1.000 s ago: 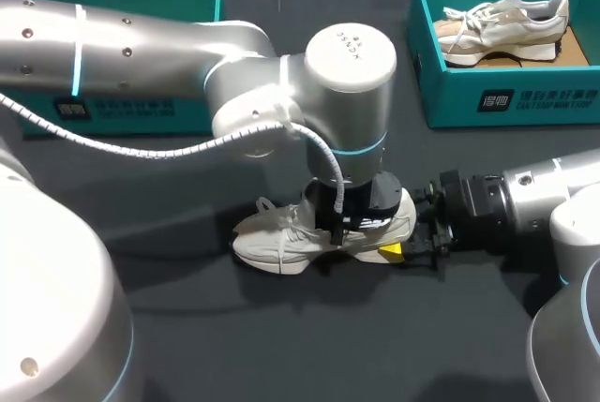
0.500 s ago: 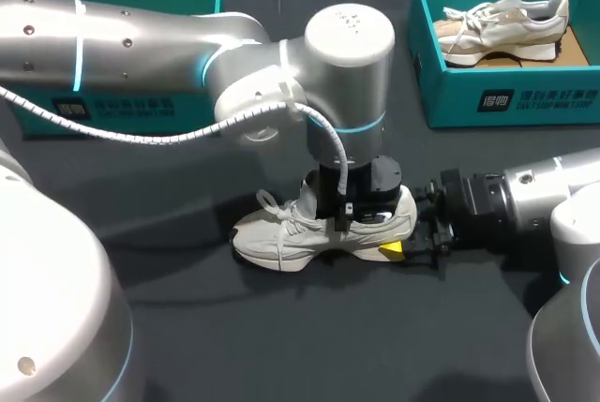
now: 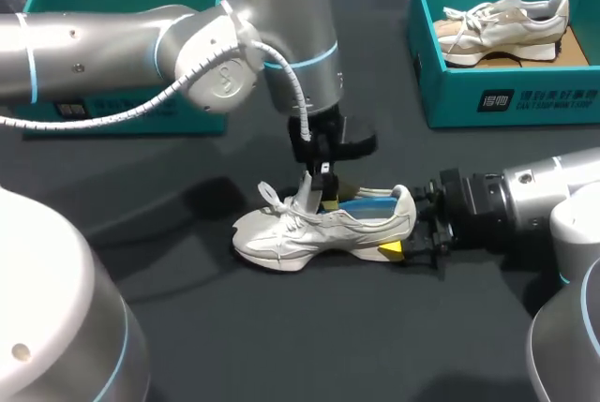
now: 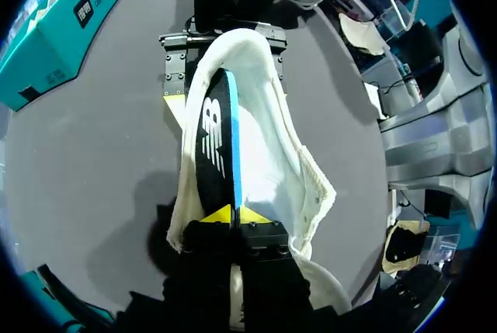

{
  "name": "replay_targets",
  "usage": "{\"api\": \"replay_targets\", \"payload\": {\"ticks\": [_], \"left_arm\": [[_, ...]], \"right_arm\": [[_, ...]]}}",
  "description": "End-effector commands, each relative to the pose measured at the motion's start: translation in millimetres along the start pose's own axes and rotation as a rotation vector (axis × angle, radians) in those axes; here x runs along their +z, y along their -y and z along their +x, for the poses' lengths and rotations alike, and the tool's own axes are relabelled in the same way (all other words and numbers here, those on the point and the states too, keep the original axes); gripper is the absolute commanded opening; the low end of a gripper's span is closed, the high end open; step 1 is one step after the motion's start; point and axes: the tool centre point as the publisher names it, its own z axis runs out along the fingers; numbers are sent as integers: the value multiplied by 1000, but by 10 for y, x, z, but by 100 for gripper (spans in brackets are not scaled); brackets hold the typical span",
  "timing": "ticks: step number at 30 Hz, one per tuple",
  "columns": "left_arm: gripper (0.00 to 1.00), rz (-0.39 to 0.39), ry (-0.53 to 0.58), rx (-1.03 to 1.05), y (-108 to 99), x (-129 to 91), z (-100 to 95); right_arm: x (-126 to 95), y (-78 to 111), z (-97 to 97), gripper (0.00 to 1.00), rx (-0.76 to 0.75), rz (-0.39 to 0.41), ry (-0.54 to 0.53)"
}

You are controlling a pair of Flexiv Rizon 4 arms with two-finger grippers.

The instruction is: Take the shoe out of the shoebox, open the shoe tongue, remove and reinsert the insole, then place the shoe into the shoebox

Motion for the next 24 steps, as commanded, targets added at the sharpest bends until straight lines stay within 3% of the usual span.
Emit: {"api": "replay_targets", "payload": {"ticks": [1, 15, 24], "left_arm": [[0, 85, -5, 14, -84, -85, 62], [0, 231, -14, 60, -41, -280, 211], [0, 255, 10, 48, 90, -323, 246]], "right_arm": [[5, -5, 32, 0, 0, 5, 0], [5, -5, 32, 0, 0, 5, 0], [5, -5, 32, 0, 0, 5, 0]]}}
